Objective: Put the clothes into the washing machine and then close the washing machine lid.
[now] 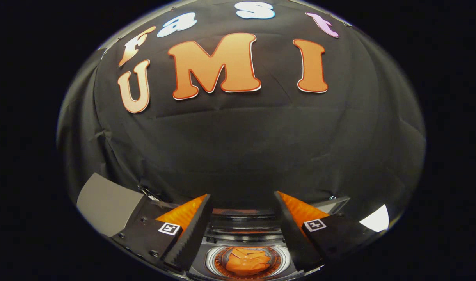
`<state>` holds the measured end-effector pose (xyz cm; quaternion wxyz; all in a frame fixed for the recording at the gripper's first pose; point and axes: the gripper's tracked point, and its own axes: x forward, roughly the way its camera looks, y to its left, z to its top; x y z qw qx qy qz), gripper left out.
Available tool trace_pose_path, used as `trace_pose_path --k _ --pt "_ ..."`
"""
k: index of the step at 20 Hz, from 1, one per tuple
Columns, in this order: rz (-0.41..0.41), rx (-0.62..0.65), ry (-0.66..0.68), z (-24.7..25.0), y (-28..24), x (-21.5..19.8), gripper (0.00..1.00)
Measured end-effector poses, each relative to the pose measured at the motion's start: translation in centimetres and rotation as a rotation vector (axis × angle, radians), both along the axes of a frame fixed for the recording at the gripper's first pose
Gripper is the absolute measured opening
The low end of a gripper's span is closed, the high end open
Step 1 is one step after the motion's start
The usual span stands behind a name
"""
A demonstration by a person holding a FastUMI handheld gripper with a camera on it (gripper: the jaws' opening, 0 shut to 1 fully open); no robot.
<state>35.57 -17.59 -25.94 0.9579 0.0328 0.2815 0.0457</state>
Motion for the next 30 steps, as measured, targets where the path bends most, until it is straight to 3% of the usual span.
trace_pose_path --k 3,9,30 --pt "-0.023 -0.003 0.055 -2.5 -0.4 1.5 0.99" --pt "-0.027 -0.018 0.03 -2.9 -0.4 0.9 1.0" --pt "-0.025 -0.031 -0.078 -3.9 0.3 -7.6 1.0"
